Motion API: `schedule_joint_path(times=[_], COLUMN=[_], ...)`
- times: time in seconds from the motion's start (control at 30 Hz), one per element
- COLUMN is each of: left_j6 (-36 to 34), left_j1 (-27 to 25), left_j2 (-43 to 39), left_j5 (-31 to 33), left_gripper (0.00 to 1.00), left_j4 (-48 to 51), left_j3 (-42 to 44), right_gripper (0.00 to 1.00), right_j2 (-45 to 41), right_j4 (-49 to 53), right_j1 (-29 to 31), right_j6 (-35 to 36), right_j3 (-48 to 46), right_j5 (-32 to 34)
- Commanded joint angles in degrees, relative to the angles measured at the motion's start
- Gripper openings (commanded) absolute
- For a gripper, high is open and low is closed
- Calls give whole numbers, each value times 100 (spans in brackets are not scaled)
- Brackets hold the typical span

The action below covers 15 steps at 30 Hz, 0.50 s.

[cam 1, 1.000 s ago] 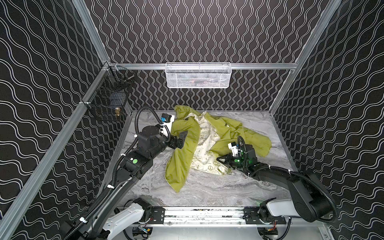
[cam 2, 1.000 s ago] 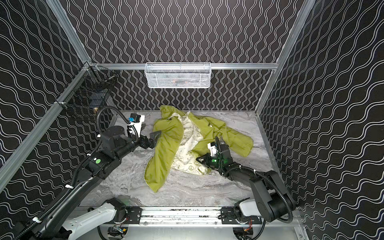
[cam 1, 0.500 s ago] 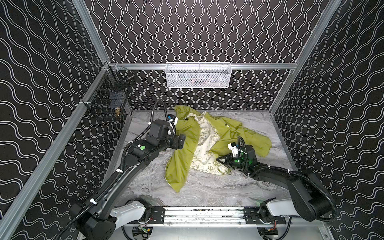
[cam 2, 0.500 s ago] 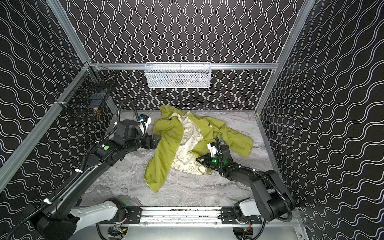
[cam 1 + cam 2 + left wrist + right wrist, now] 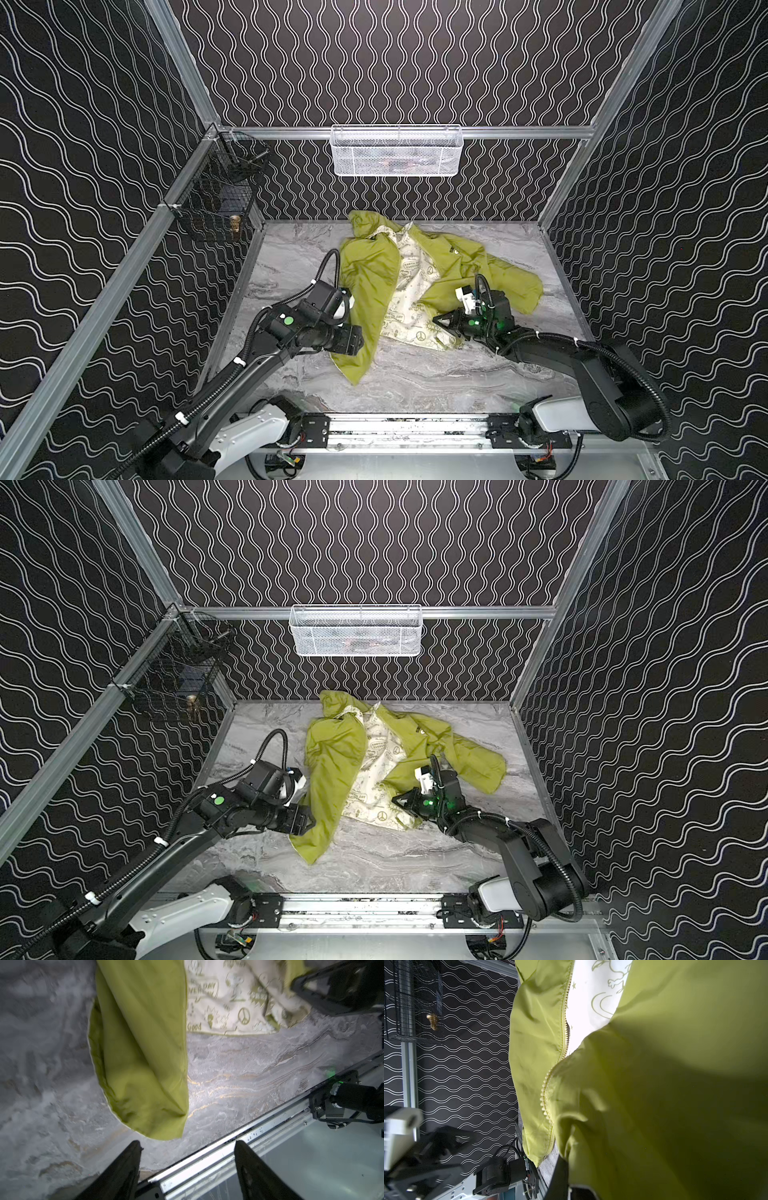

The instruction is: Zip up the jacket

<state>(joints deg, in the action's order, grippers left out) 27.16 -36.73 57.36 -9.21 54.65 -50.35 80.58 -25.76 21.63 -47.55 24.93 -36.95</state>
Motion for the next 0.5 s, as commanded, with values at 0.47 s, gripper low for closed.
schedule_joint_path(times=[0.47], left_j6=[1870], left_j1=[-1279], left_j2=[264], left_j5=[457], left_gripper=[69], left_j4=[-900], left_j3=[1548], right_gripper=[0], right_j2=[-183], right_j4=[161], right_j1=[4], right_j6=[54], right_j3=[74], right_j5=[56])
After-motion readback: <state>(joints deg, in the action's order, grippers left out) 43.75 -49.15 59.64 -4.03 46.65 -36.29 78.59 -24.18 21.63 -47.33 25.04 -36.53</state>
